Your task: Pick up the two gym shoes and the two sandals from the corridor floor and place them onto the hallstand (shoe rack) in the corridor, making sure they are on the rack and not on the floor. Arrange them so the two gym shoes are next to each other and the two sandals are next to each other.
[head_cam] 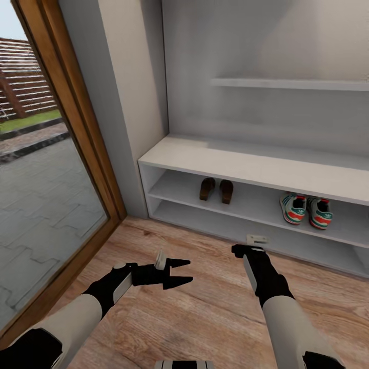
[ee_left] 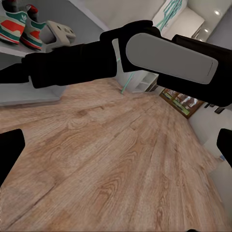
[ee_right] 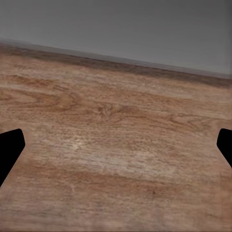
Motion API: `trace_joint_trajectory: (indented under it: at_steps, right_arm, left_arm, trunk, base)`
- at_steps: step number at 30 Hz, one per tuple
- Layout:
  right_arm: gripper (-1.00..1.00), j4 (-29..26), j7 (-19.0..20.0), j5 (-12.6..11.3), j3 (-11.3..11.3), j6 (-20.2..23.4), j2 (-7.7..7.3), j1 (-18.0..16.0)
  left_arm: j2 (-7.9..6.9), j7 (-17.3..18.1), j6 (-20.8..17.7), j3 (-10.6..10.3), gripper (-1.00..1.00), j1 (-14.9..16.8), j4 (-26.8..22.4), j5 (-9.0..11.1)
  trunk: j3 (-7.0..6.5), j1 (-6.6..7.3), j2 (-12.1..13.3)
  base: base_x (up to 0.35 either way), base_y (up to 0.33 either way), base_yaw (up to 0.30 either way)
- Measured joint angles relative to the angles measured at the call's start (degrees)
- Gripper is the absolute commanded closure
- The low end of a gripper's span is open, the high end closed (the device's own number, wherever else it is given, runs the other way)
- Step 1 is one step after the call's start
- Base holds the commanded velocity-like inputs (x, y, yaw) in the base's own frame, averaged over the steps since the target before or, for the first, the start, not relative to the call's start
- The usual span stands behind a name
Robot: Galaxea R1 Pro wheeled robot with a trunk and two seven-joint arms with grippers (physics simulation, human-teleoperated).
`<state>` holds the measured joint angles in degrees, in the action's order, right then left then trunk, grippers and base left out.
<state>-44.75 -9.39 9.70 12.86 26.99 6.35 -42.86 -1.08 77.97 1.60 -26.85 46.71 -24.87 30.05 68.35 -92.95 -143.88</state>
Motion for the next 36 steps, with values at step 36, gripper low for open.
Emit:
trace_joint_trajectory:
  at_steps: [36]
  right_arm:
    - [-1.0, 36.0, 38.6, -4.5, 0.2, -18.3, -0.37, 0.6]
  left_arm:
    - [-16.6, 10.4, 0.1, 9.0, -1.0, 0.0, 0.3, 0.3]
  trunk:
    - [-7.76, 0.9, 0.5]
  base:
    - [0.0, 0.0, 0.0]
